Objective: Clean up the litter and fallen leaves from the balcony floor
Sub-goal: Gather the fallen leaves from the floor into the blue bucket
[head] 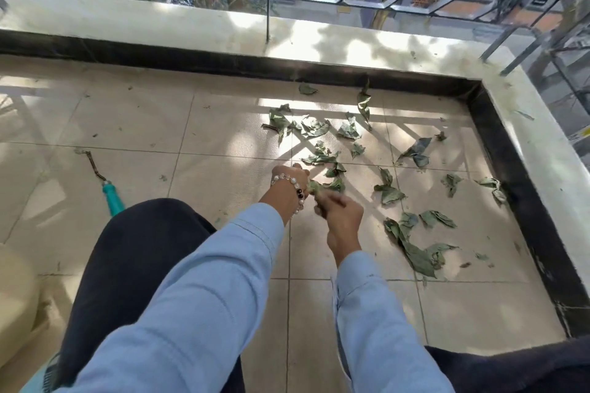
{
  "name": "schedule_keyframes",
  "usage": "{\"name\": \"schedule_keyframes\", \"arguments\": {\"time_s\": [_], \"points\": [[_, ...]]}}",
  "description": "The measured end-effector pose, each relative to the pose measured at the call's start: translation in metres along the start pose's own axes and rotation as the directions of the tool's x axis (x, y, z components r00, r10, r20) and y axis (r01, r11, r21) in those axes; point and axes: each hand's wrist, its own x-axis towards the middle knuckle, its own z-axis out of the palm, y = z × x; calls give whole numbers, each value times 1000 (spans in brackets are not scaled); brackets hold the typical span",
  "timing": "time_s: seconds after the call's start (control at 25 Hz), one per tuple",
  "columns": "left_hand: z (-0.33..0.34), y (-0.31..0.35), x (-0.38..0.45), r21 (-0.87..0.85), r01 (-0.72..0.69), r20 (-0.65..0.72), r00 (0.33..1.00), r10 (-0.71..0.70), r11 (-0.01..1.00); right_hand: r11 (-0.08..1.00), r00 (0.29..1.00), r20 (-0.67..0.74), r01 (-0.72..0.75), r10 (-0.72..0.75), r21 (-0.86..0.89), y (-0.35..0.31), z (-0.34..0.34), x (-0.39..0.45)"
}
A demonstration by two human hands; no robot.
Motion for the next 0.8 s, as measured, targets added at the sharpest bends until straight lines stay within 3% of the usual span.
{"name": "schedule_keyframes", "arguments": {"time_s": [0.08,0.16,0.24,0.28,0.32,0.36,0.44,0.56,0.64,0.68,0.72,0.76,0.8], "points": [[4,5,-6,-144,-11,-35,999,6,989,987,989,75,122,-131,107,-35,15,-1],[8,14,-12,-325,50,-14,998,-57,944,911,920,145,385,-365,-148,-60,31,-14],[6,24,-15,-349,73,-11,997,-82,934,679,803,286,595,-523,-430,-65,39,-19],[2,28,-11,-379,55,-21,997,-68,924,574,762,360,644,-538,-506,-70,40,-16],[0,36,-14,-395,47,-41,997,-69,918,561,753,429,658,-499,-503,-76,42,-5],[0,43,-9,-385,-6,-79,997,-26,923,649,768,467,630,-438,-427,-87,42,5],[2,55,-7,-383,-121,-182,982,53,916,885,783,549,438,-292,-156,-105,44,17],[2,54,17,-422,-196,-310,949,63,885,974,735,640,169,-225,148,-94,47,33],[-7,46,22,-452,-193,-339,940,33,871,971,868,491,-46,-78,236,-67,41,50],[-10,43,23,-481,-195,-365,931,8,855,991,943,332,-47,4,122,-47,37,65],[-13,41,23,-512,-191,-371,929,-14,838,966,989,150,32,7,-257,-28,34,78],[-18,39,23,-512,-177,-359,933,-23,840,727,995,102,78,-12,-683,-8,28,87],[-20,39,21,-514,-177,-354,935,-20,839,419,991,127,129,-34,-899,12,22,91]]}}
